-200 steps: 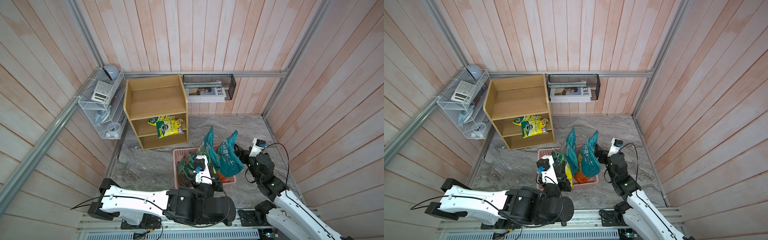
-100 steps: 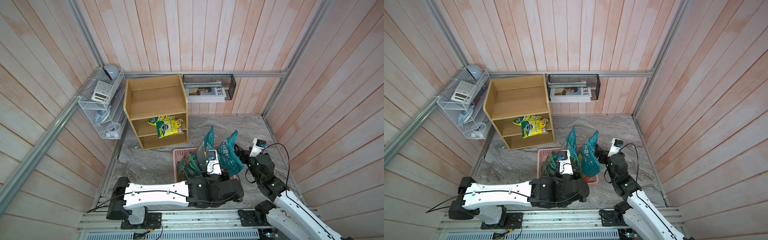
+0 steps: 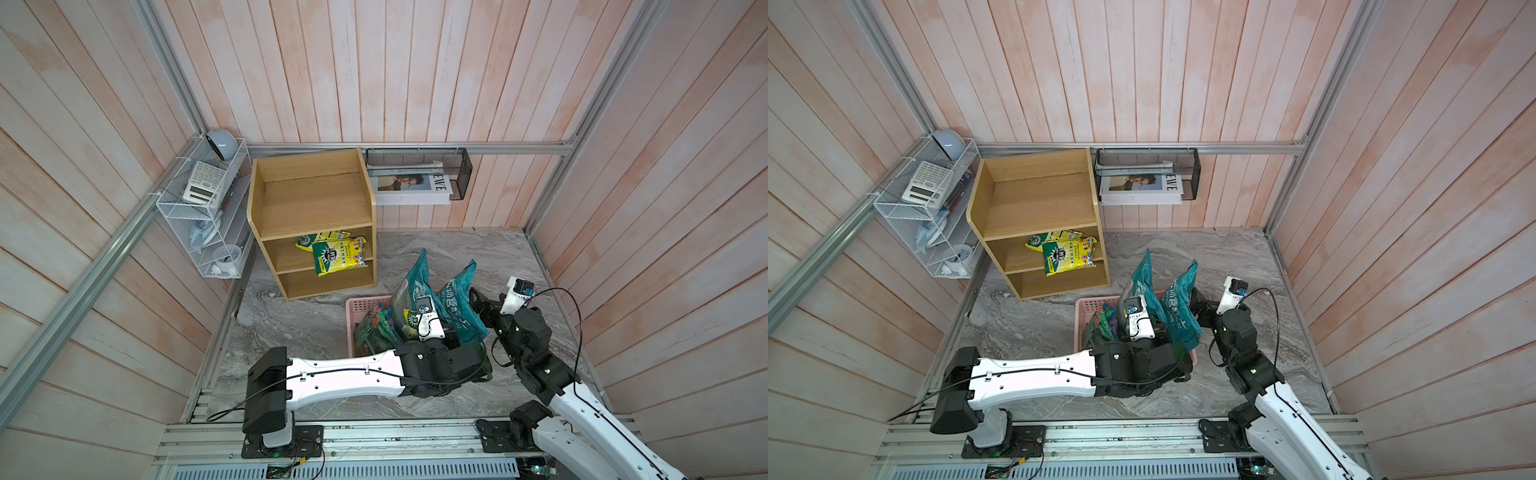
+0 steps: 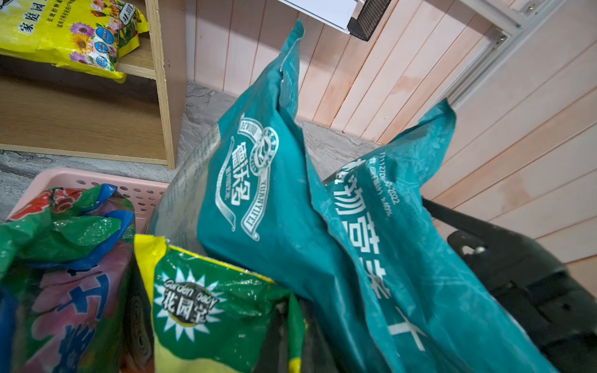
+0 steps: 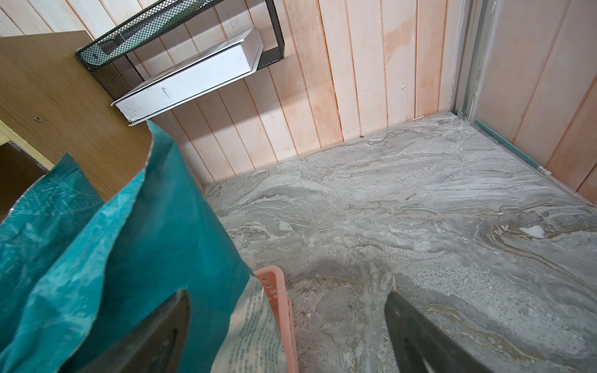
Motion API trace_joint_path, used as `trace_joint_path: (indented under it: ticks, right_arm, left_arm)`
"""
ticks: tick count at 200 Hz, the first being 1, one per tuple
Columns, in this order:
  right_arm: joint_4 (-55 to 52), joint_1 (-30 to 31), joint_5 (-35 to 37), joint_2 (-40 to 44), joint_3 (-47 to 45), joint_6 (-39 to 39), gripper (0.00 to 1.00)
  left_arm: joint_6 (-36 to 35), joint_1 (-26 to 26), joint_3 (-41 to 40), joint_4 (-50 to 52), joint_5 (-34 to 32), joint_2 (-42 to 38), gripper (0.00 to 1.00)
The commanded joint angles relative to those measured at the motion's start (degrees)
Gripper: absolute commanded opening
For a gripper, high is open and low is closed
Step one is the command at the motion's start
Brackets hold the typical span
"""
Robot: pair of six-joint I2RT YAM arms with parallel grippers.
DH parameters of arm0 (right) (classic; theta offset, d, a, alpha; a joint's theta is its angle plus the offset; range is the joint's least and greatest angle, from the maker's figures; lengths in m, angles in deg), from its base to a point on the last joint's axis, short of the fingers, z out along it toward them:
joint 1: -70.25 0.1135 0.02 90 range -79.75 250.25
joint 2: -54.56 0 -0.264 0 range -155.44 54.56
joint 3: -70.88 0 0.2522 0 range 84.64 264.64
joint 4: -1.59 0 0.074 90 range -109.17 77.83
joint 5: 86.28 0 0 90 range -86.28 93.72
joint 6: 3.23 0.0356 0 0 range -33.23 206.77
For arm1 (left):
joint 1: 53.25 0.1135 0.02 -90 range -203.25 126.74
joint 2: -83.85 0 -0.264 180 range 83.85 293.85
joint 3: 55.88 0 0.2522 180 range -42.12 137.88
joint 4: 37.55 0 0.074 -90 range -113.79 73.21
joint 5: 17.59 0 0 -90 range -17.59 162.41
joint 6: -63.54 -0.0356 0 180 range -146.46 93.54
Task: Take down the fertilizer bag from the shelf
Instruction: Place the fertilizer bag in the storage box.
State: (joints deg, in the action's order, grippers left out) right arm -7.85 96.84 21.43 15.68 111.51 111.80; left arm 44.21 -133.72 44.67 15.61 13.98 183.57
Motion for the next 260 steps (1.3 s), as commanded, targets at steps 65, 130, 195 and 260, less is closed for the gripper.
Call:
trace_joint_path:
  ticks: [65, 130, 195, 260]
  right_arm:
    - [-0.2, 0.4, 0.5, 0.5, -1.2, -0.3, 0.98]
    - [-0.1, 0.4, 0.4, 0.4, -1.3, -0.3, 0.98]
    - [0.1, 0.4, 0.4, -0.1, -1.3, -0.3, 0.98]
    - [0.5, 0.4, 0.4, -0.8, -1.2, -0.3, 0.98]
  left_arm:
    - [8.8, 0.6, -3.7, -4.9, -0.5, 4.6, 0.00]
    - [3.2, -3.8, -13.4, -18.6, -11.1, 1.5, 0.00]
    - [28.9, -6.9, -1.8, 14.8, -23.5, 6.6, 0.00]
    - [46.7, -7.0, 2.6, 31.5, -25.2, 11.9, 0.00]
